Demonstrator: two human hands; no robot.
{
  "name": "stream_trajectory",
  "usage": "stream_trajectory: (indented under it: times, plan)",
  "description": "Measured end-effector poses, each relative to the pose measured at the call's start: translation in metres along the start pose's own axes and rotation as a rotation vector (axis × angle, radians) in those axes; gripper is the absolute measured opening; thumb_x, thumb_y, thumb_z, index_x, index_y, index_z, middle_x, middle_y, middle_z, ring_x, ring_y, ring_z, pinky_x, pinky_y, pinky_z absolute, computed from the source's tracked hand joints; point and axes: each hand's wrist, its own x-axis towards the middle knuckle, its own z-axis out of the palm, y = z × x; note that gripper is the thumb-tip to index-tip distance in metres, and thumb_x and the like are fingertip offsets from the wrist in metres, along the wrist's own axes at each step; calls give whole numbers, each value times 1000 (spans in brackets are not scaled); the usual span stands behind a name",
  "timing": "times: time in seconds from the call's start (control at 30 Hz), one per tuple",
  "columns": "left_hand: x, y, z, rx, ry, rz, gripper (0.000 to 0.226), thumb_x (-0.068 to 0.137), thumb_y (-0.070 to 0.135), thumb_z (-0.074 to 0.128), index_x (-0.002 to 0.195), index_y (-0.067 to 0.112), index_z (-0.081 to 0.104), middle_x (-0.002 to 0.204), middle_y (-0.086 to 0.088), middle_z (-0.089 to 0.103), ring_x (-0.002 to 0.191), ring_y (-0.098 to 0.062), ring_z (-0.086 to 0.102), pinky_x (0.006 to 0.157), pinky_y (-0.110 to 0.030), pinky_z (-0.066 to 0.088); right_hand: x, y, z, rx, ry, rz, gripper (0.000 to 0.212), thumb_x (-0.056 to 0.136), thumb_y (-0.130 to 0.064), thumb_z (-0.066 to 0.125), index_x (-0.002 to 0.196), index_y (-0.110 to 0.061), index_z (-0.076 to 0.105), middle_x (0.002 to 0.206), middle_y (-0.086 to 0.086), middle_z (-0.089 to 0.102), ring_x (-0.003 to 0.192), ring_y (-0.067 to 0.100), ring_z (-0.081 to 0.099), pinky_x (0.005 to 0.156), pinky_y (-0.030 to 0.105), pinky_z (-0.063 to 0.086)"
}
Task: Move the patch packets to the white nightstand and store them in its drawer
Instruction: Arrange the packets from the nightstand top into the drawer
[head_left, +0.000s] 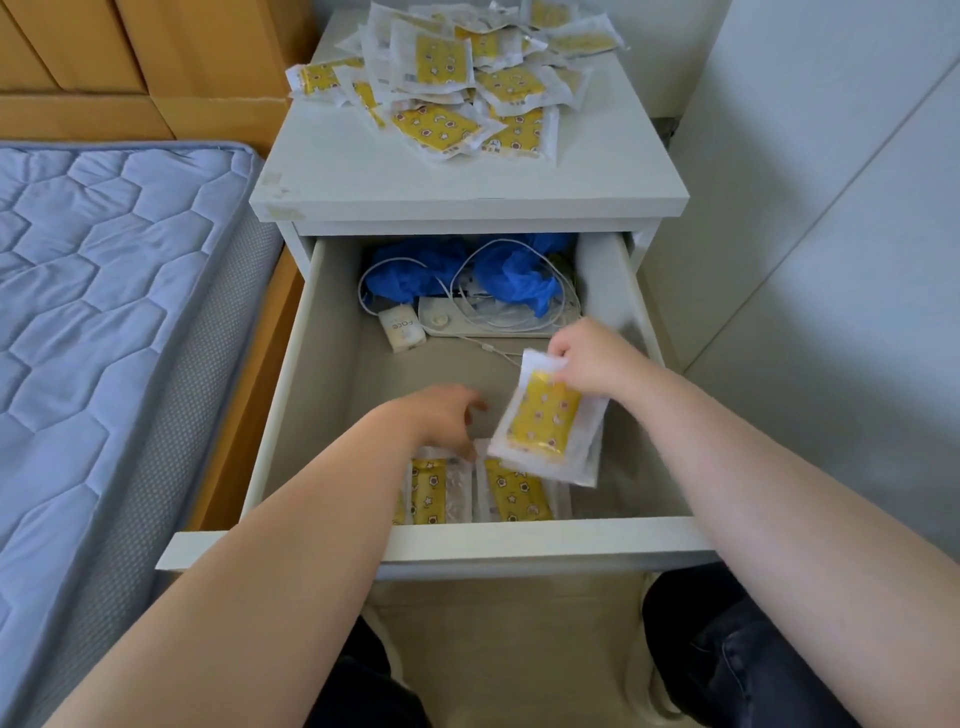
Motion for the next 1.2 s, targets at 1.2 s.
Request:
stream_trajectory:
  times: [1.2]
  plan:
    - [8, 31, 14, 521, 101, 61, 58, 87, 38, 64, 138, 20, 44, 134, -6, 48, 121, -26, 46, 96, -40, 45, -14, 0, 28, -454, -199, -127, 52, 87, -41, 59, 130, -14, 49, 133, 11, 44, 119, 29, 49, 88, 38, 47]
